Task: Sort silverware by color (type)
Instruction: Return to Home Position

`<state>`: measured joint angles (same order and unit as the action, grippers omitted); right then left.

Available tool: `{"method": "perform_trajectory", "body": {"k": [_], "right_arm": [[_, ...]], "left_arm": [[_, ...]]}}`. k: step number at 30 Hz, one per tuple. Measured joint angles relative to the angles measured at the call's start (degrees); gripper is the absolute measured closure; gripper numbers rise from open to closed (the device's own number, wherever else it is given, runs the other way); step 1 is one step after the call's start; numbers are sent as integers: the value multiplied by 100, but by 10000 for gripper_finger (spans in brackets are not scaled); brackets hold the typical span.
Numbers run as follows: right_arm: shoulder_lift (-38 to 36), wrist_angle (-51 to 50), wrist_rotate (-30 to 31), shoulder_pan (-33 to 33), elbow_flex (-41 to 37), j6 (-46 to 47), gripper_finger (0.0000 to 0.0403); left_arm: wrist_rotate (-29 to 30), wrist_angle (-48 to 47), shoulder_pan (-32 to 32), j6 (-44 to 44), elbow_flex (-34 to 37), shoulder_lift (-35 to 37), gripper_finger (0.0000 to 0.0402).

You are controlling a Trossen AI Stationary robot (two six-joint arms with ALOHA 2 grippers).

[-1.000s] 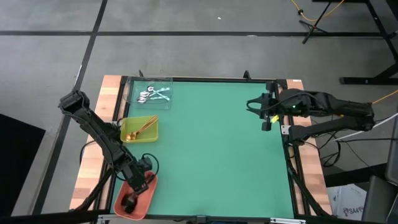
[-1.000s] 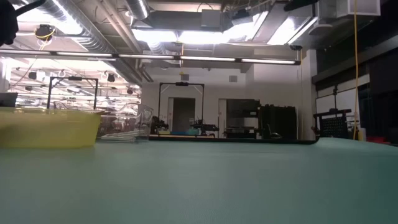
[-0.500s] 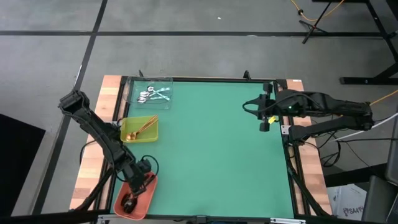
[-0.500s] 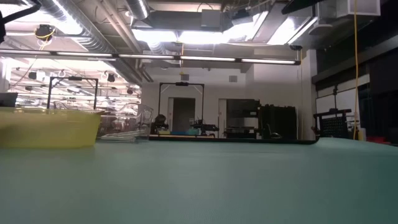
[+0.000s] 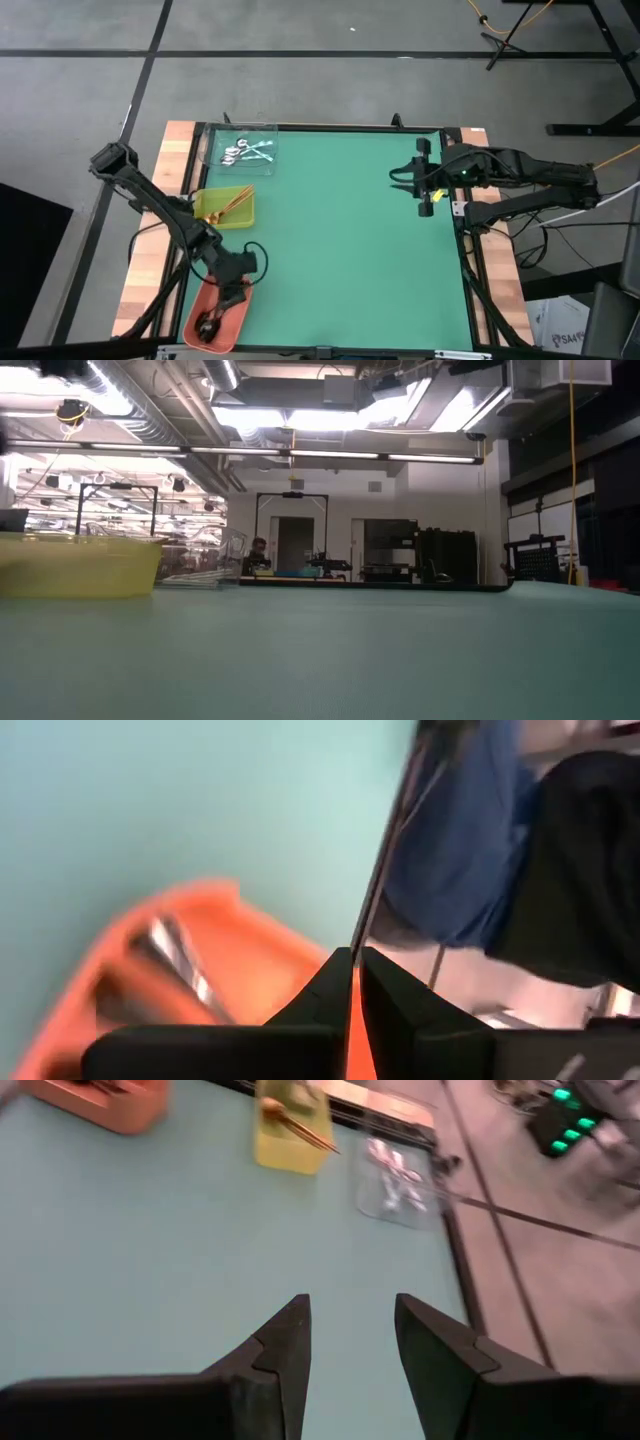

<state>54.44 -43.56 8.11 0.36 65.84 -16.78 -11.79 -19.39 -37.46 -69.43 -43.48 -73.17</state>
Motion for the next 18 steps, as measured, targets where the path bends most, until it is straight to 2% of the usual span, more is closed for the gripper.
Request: {"method": "perform_trajectory", "body": {"k": [5, 11, 18], "right_arm": [[241, 340, -473, 0, 0, 2, 267], [704, 1026, -474, 0, 0, 2, 267], [1227, 1850, -475, 0, 0, 362, 270]], "left_arm": [[445, 481, 608, 1402, 0, 9, 385], [1151, 1028, 1491, 3078, 0, 9, 386], [1244, 1727, 2297, 4381, 0, 259, 386]]}}
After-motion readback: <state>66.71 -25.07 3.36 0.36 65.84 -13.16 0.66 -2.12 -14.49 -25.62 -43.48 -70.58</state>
